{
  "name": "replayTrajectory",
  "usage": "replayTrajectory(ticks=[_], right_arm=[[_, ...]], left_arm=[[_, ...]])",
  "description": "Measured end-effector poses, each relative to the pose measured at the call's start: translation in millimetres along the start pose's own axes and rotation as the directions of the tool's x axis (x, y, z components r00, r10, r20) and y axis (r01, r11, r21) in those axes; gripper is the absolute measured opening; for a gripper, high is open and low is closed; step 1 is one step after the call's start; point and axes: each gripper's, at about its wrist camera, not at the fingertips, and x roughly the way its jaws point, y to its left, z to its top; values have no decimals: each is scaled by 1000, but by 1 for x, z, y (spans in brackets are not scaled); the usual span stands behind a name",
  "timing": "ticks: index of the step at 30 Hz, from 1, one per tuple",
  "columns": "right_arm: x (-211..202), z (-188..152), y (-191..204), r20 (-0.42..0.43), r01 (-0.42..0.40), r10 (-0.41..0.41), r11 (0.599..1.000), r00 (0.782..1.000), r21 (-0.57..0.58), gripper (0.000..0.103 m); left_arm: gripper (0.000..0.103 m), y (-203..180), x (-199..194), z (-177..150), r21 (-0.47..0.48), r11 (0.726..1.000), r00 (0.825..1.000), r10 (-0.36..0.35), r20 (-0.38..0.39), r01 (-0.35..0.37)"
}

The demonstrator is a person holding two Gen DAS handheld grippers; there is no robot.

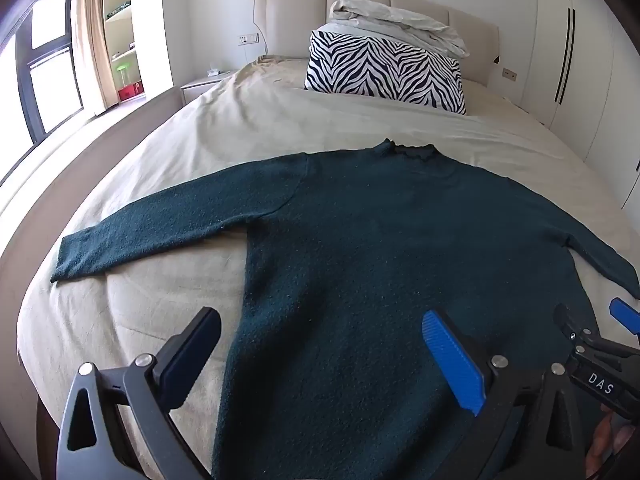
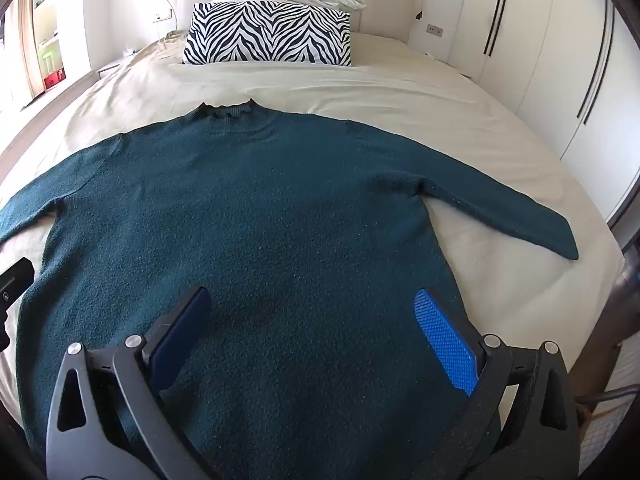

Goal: Fold small clothes

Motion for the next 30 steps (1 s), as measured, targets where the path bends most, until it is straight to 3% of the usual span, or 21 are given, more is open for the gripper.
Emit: replayTrajectory(ticks=[30], right_arm=[[0, -4, 2, -7, 1, -1, 1000, 1000, -4, 103]], left_arm=[[103, 1, 5, -10, 15, 1000, 1000, 21, -10, -20]])
